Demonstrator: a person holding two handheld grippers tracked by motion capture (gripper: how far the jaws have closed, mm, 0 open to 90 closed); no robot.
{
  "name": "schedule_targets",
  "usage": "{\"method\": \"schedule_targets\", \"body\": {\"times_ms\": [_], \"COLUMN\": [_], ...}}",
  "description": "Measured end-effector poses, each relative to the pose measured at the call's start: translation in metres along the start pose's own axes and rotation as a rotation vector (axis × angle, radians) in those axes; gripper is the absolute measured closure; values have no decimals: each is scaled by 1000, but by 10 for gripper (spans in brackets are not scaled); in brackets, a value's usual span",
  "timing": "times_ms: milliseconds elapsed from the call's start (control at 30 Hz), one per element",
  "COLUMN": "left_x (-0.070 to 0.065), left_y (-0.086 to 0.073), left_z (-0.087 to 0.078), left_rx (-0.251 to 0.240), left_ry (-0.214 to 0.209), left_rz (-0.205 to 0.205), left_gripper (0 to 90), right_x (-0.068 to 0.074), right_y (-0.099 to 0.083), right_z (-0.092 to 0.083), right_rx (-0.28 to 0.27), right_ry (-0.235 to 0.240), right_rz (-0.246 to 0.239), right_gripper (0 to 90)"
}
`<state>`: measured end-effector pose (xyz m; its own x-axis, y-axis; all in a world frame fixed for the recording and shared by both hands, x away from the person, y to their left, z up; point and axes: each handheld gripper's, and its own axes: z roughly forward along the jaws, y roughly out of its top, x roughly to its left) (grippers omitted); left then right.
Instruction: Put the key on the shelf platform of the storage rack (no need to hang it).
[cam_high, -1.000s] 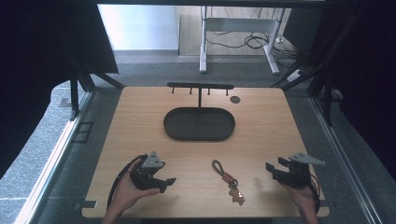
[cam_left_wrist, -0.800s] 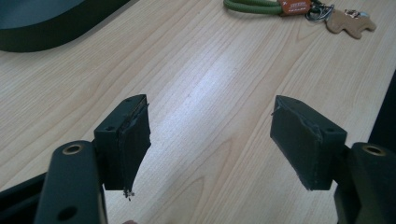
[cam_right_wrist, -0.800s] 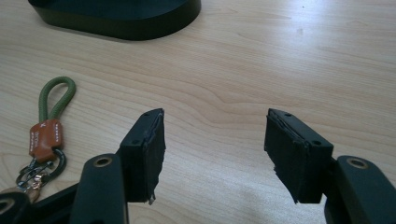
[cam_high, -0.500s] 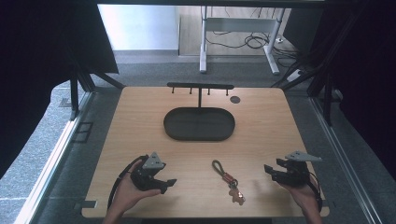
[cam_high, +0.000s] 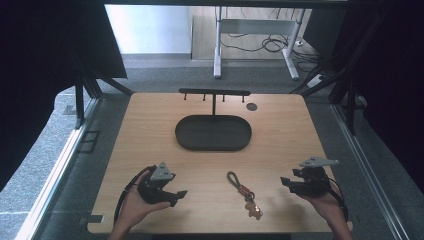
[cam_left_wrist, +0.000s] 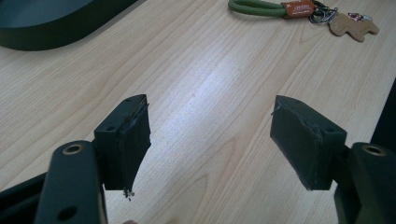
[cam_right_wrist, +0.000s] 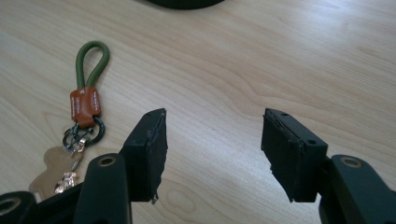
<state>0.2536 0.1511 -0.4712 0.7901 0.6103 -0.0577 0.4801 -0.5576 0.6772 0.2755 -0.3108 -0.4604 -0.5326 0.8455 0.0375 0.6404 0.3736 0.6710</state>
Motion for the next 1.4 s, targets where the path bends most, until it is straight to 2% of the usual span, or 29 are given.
{"method": "schedule_targets", "body": {"times_ms": [67, 433, 1033, 1400], "left_x": [-2, -5, -7, -6], "left_y": [1, 2, 2, 2], "left_z": [1, 3, 7, 6], "left_rx": [-2, 4, 15, 8], "left_ry": [-4, -12, -19, -21], "left_rz": [5, 18, 21, 21], "left_gripper": [292, 292, 292, 292], "right_x": [3, 12, 29, 38], "right_y": [8, 33, 53, 61], "right_z": [1, 5, 16, 24], "right_rx": [40, 103, 195, 234], "right_ry": [10, 40, 54, 58], "right_rz": [-32, -89, -158, -180], "right_gripper": [420, 436, 443, 455]}}
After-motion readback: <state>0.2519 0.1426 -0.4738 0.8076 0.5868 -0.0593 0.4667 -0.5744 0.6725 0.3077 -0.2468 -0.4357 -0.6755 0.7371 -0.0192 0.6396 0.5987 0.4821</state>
